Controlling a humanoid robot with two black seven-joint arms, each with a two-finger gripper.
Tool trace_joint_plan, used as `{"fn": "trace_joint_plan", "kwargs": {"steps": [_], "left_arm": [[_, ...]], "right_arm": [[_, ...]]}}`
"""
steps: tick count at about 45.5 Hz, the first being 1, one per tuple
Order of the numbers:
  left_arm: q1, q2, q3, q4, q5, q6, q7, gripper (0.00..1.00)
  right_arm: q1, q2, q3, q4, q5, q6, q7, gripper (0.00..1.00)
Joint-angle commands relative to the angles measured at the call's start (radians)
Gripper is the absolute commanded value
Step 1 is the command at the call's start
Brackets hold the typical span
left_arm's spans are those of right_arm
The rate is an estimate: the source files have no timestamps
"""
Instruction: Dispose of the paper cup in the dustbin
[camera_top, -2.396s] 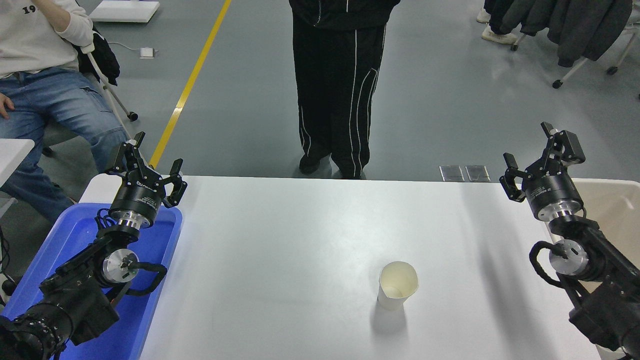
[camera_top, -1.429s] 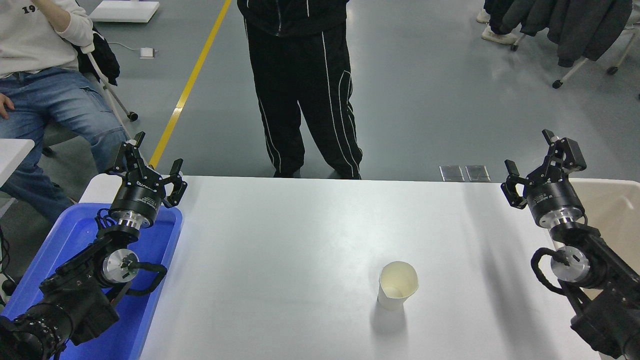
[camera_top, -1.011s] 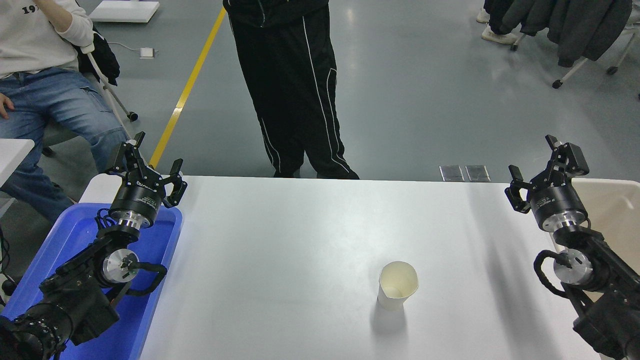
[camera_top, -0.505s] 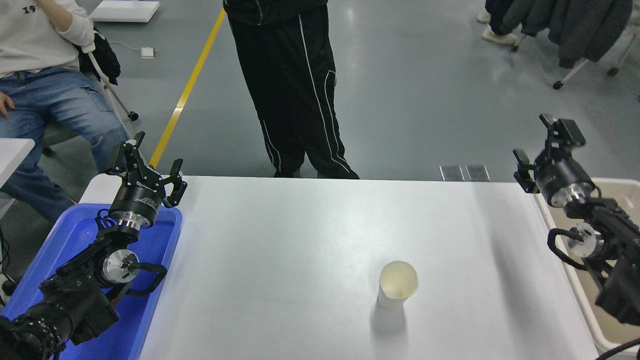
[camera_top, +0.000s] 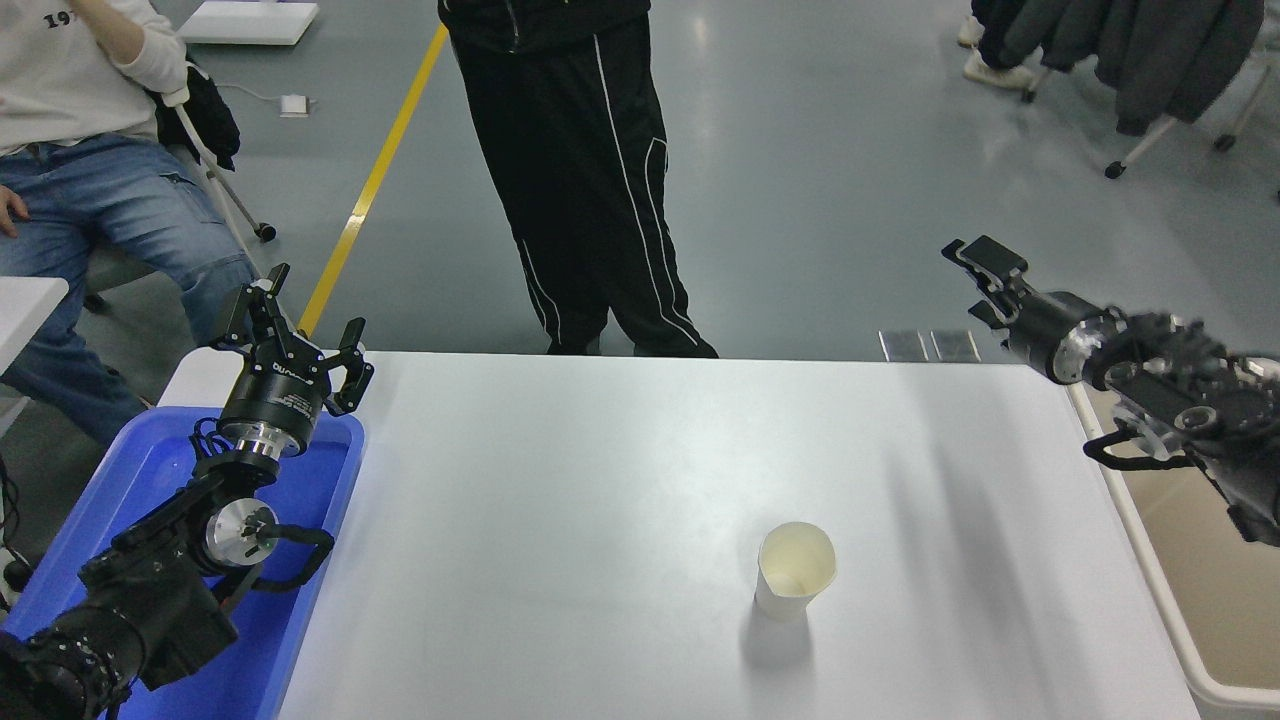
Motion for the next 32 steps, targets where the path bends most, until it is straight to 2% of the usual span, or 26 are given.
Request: {"fn": "trace_joint_plan", "kwargs": {"steps": [1,11,22,32], "left_arm": [[0.0,0.0,0.001,-0.001,0.0,0.0,0.0,1.0],[0.0,0.0,0.0,-0.001,0.0,0.0,0.0,1.0],[0.0,0.0,0.0,-0.001,0.0,0.0,0.0,1.0],[0.0,0.0,0.001,-0.001,0.0,0.0,0.0,1.0]], "right_arm": [[0.162,0.011,-0.255,0.139,-0.171,0.003,0.0,0.99],[0.267,0.074,-0.396,0.255,-0.363,0.004,0.001,0.99],[0.333,0.109,-0.494,0.423,-0.417,0.01,0.001,0.99],[0.339,0.164,-0.539,0.473,-0.549,0.027,0.004,0.99]]}}
